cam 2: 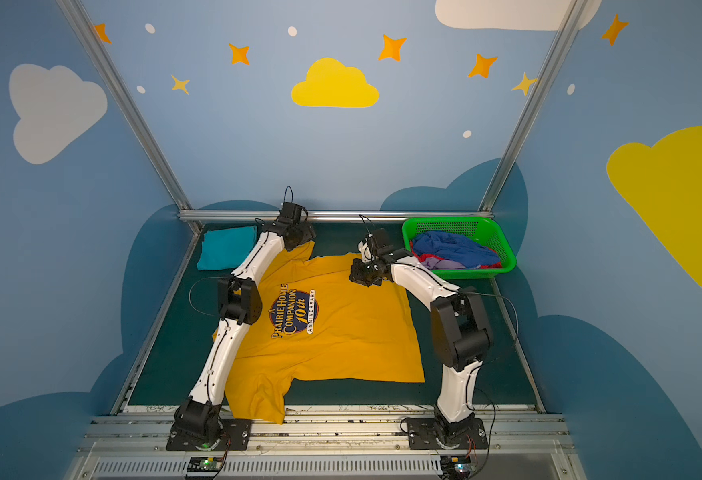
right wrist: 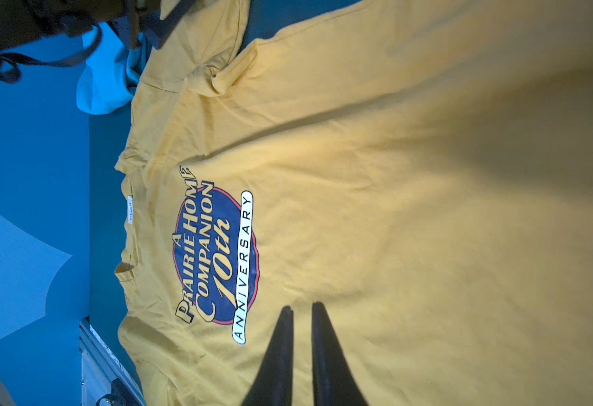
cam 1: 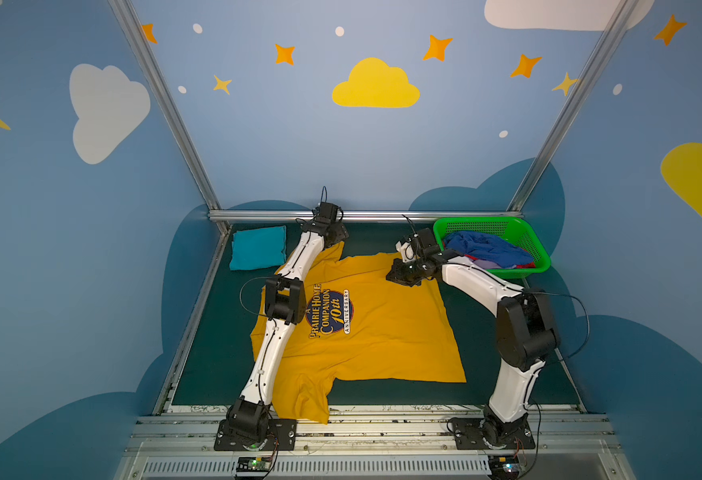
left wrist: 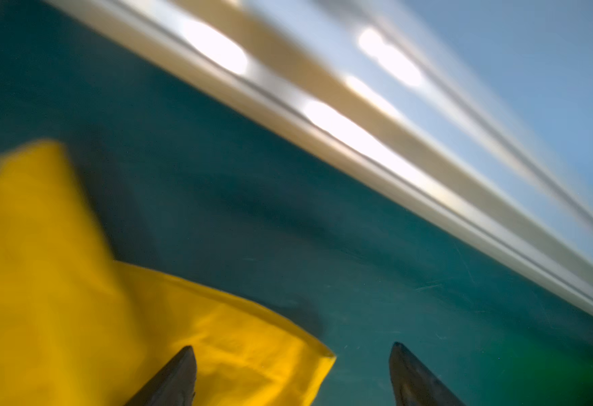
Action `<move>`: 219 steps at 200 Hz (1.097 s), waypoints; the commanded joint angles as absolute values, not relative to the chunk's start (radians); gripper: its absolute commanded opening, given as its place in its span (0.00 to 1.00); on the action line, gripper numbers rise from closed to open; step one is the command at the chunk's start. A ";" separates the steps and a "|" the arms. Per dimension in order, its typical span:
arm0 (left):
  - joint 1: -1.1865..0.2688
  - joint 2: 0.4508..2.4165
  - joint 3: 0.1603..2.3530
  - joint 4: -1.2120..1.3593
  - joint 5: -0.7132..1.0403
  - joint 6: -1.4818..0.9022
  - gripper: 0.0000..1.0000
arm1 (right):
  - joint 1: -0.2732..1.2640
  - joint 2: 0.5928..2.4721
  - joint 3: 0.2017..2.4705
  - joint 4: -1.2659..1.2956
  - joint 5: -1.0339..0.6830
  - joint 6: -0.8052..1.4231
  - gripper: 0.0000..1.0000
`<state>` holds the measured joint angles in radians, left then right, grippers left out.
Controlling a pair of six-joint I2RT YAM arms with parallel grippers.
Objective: Fold and stack the t-shirts
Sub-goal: 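Release the sleeves and move both grippers to the shirt's near hem corners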
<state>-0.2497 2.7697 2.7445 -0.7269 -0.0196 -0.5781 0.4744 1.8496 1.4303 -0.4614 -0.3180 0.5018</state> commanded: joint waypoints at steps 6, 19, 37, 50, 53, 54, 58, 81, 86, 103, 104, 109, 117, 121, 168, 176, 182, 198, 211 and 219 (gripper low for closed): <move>-0.260 2.536 2.758 -0.872 -0.100 -0.523 0.86 | 0.488 1.690 1.339 -0.566 -0.230 0.514 0.16; -0.272 2.438 2.710 -0.969 -0.140 -0.507 0.86 | 0.499 1.600 1.257 -0.601 -0.166 0.526 0.18; -0.301 2.265 2.510 -1.054 -0.241 -0.521 0.85 | 0.508 1.461 1.136 -0.666 -0.091 0.557 0.24; -0.333 2.092 2.253 -1.018 -0.290 -0.533 0.82 | 0.512 1.359 1.052 -0.721 -0.049 0.584 0.28; -0.341 2.048 2.168 -1.000 -0.295 -0.533 0.81 | 0.512 1.335 1.035 -0.735 -0.043 0.590 0.29; -0.344 2.033 2.142 -0.991 -0.296 -0.533 0.81 | 0.513 1.327 1.028 -0.740 -0.041 0.593 0.30; -0.354 1.972 2.043 -0.957 -0.299 -0.536 0.79 | 0.515 1.301 1.006 -0.760 -0.028 0.603 0.31; -0.369 1.659 1.586 -0.891 -0.314 -0.659 0.61 | 0.520 1.124 0.881 -0.883 0.018 0.666 0.41; -0.364 1.595 1.504 -0.900 -0.317 -0.694 0.56 | 0.520 1.089 0.858 -0.905 0.020 0.672 0.44; -0.349 1.390 1.256 -0.928 -0.307 -0.782 0.46 | 0.520 0.983 0.772 -0.953 0.000 0.687 0.53; -0.349 1.379 1.243 -0.929 -0.304 -0.785 0.45 | 0.520 0.976 0.766 -0.953 -0.002 0.687 0.53; -0.346 1.328 1.178 -0.930 -0.290 -0.797 0.43 | 0.522 0.949 0.740 -0.958 -0.017 0.690 0.56; -0.344 1.243 1.087 -0.937 -0.270 -0.827 0.42 | 0.522 0.908 0.703 -0.969 -0.035 0.706 0.60; -0.342 1.202 1.053 -0.944 -0.261 -0.844 0.41 | 0.522 0.890 0.684 -0.974 -0.041 0.716 0.62; -0.330 0.975 0.812 -1.053 -0.108 -0.998 0.27 | 0.522 0.825 0.543 -0.979 -0.067 0.759 0.69; -0.339 0.975 0.794 -1.061 -0.071 -1.010 0.21 | 0.522 0.836 0.538 -0.977 -0.065 0.762 0.69; -0.356 0.980 0.785 -1.068 -0.052 -1.019 0.18 | 0.522 0.845 0.537 -0.976 -0.062 0.769 0.70; -0.426 0.997 0.767 -1.089 -0.016 -1.036 0.19 | 0.521 0.864 0.537 -0.977 -0.031 0.825 0.70; -0.493 1.003 0.755 -1.115 0.011 -1.062 0.33 | 0.520 0.868 0.531 -0.976 0.010 0.851 0.72; -0.539 1.001 0.742 -1.127 0.040 -1.085 0.44 | 0.518 0.865 0.531 -0.974 0.037 0.849 0.74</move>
